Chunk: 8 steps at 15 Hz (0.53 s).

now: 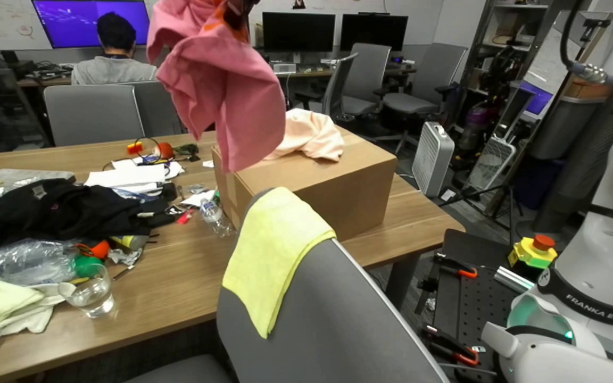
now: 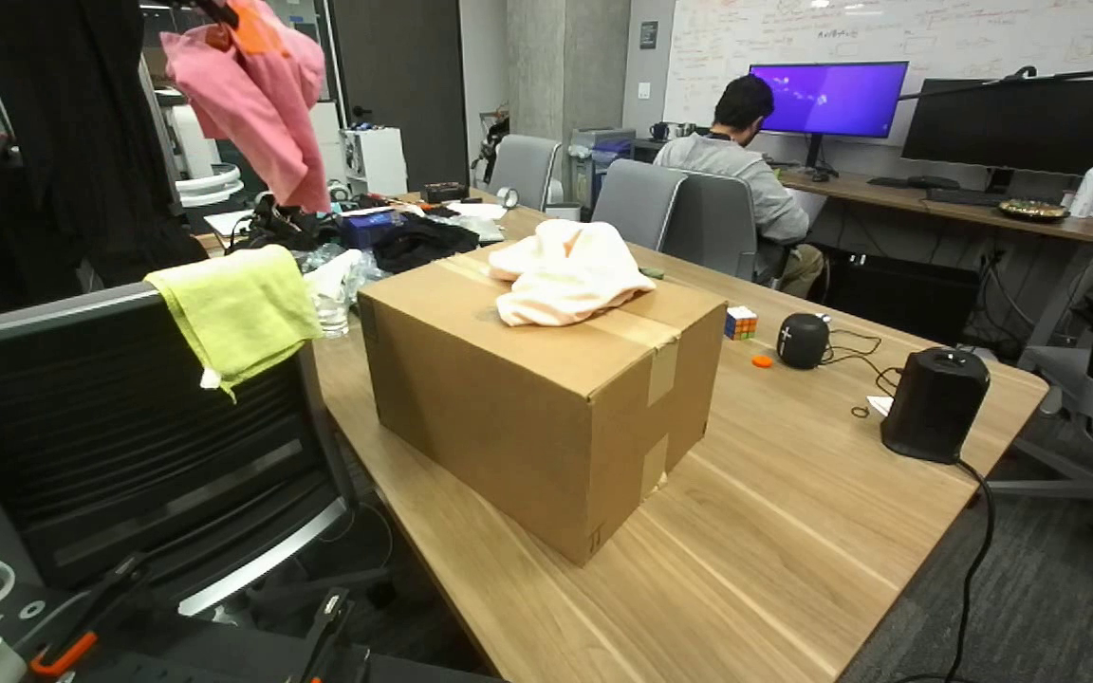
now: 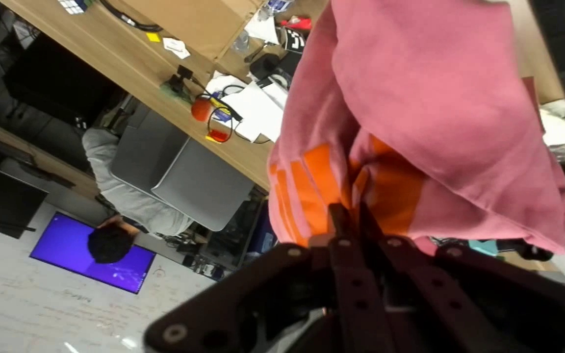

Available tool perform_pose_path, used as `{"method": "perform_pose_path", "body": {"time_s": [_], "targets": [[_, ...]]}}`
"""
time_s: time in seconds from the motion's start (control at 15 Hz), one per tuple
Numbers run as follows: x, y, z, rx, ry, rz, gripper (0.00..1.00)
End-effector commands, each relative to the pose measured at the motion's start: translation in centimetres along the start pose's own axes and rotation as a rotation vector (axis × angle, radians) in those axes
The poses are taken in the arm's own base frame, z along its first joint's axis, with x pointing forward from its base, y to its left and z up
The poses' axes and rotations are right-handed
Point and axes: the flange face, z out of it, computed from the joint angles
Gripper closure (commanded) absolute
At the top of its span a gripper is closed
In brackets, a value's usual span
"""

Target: Place the peach and pink shirts and the yellow cloth on top of the brown box

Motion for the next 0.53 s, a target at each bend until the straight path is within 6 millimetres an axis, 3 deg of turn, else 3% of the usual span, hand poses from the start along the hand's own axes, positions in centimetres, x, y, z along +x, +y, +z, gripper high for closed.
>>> {"method": "perform_pose_path", "body": {"time_s": [0.0, 0.47], "targets": [[3.3, 3.6, 0.9, -0.073, 0.007, 0.092, 0.97], [4.9, 12.5, 6.1, -0.289, -0.032, 0.237, 0.97]]}}
